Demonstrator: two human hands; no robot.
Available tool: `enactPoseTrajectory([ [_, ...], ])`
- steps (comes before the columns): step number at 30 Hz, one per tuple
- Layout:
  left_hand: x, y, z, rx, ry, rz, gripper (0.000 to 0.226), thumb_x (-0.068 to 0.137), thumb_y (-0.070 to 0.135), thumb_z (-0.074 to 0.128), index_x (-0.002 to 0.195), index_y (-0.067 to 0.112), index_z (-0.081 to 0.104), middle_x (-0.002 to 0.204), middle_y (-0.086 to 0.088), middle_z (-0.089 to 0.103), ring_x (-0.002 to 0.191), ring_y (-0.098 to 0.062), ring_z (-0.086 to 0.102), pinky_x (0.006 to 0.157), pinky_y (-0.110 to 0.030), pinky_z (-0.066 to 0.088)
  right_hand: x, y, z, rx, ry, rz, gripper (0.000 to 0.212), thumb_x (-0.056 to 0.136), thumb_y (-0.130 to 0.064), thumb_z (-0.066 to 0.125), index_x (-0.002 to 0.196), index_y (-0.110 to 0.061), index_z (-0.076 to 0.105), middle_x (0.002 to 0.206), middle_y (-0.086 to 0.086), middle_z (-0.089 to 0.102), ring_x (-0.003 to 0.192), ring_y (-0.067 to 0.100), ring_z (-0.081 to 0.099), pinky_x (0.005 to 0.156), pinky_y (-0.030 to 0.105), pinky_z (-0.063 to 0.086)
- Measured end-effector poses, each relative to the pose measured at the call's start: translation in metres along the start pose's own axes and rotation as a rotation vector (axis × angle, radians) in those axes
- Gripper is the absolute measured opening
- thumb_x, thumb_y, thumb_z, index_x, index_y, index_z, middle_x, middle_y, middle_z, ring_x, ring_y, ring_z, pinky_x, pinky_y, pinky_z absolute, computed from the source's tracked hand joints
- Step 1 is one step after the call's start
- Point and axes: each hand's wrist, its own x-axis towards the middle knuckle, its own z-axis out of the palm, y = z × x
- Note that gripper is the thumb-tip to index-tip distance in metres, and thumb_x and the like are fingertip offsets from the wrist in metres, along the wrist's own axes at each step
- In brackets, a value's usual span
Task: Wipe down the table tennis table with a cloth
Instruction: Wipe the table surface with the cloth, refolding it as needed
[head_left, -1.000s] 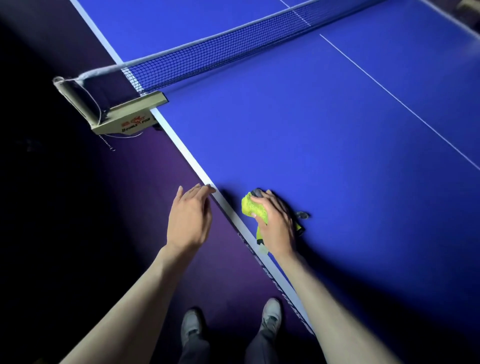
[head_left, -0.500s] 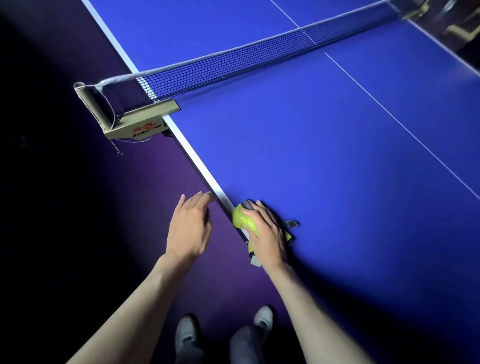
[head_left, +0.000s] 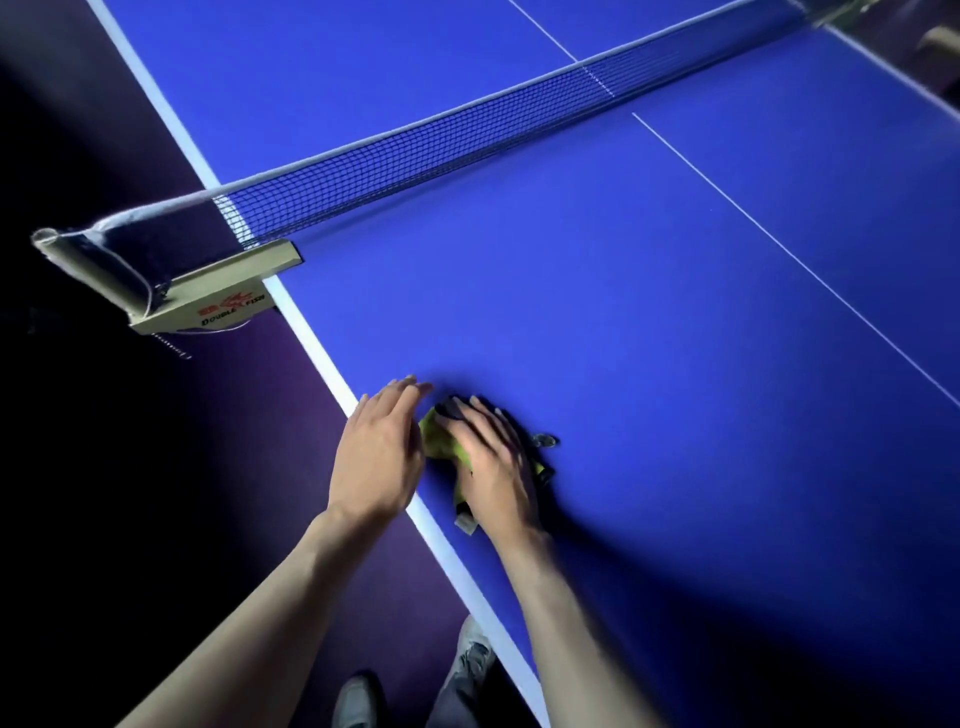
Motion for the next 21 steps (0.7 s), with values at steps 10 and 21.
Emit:
enactPoseTrajectory([
  [10,0.09,0.071,0.062,0.1,-0.064,-0.047,0.05,0.095,0.005,0.05,0.143,0.017,0.054,0.149,-0.008,0.051,0.128,-0.033,0.053,0.107,-0.047,0.044,0.055,0.123,-0.057,-0.09,0.046,0.027,0.053,0.091,0.0,0.056,0.136,-0.026,0.067,0.148,-0.005,0.059,0.141,0.025,0.051,0.117,0.048,0.04],
  [21,0.175,0.143,0.131,0.176,-0.123,-0.097,0.054,0.102,0.015,0.042,0.155,0.018,0.037,0.157,-0.005,0.039,0.141,-0.029,0.04,0.118,-0.046,0.031,0.119,0.272,-0.123,-0.17,0.167,0.102,0.052,0.088,0.003,0.068,0.135,-0.019,0.066,0.145,0.0,0.061,0.138,0.028,0.053,0.118,0.048,0.038],
])
